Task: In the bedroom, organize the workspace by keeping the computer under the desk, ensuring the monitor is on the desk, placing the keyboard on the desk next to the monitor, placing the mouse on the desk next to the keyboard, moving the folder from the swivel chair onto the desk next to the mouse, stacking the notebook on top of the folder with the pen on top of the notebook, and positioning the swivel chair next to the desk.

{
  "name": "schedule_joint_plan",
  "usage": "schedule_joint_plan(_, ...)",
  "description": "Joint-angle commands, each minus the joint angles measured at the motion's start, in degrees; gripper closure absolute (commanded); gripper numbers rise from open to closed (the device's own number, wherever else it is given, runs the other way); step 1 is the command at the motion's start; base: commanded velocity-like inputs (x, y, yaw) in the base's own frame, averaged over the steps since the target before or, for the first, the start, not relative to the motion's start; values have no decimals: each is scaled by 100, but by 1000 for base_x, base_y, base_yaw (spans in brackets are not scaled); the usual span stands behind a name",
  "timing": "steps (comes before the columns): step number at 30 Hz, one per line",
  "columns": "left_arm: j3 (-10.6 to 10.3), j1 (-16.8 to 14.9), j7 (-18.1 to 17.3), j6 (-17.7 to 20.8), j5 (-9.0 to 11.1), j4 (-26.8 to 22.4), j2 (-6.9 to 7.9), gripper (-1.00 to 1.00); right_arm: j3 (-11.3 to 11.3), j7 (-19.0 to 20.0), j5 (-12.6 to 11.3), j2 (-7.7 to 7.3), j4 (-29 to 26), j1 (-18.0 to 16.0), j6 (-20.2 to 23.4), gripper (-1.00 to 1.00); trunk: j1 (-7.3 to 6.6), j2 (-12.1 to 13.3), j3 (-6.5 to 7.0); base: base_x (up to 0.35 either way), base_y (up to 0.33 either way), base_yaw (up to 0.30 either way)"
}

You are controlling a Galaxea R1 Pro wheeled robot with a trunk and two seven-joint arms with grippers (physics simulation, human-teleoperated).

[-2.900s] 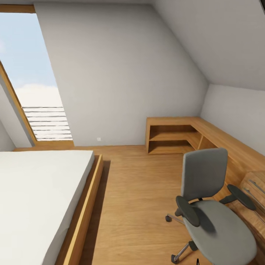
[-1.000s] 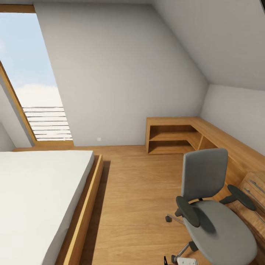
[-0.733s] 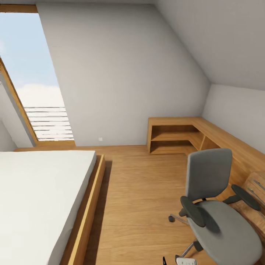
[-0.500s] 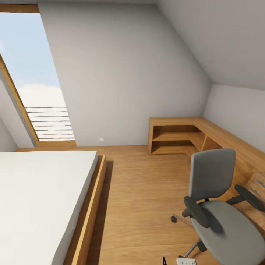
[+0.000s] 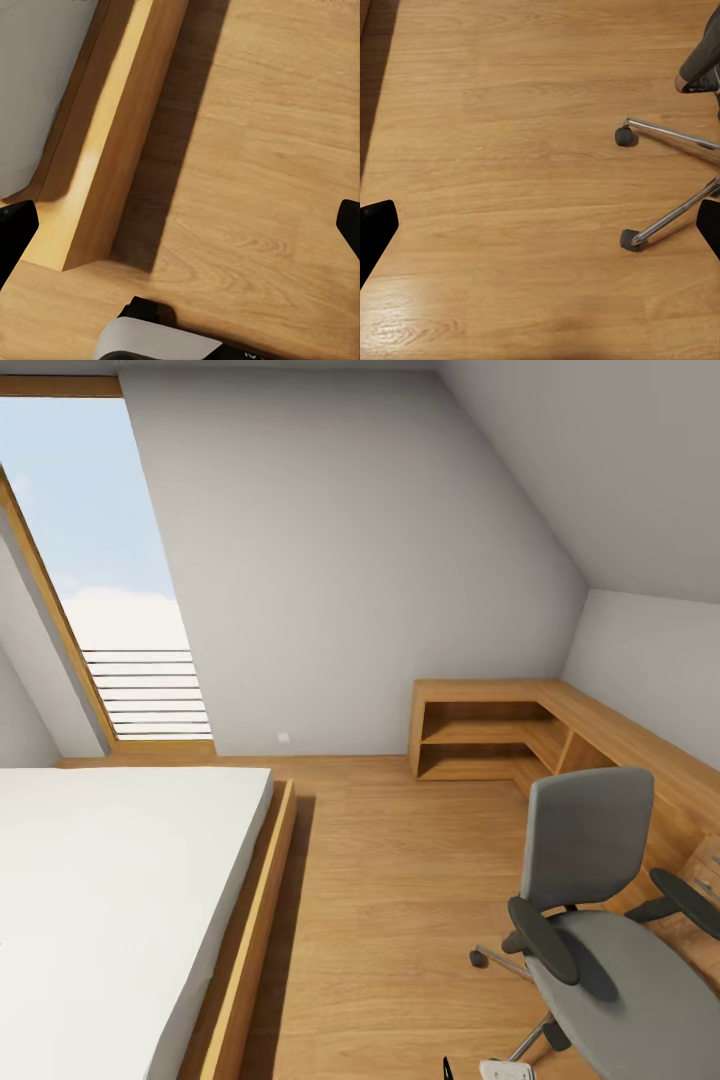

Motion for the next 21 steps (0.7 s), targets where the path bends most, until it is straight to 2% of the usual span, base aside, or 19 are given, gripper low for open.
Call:
schedule_joint_plan(1, -48, -7, 51, -22, 12, -16, 2, -100, 50, -35, -28, 0, 3, -6, -14, -100, 3, -13, -13, 0, 0, 8)
schedule_joint_plan(9, -54, -7, 51, -23, 12, -20, 2, -100, 44, -38, -35, -2, 3, -6, -17, -100, 3, -13, -13, 0, 0, 1)
schedule_joint_plan(21, -54, -7, 51, -23, 12, -86, 2, -100, 41, -33, -21, -17, 3, -6, -20, -100, 3, -13, -13, 285, 0, 0)
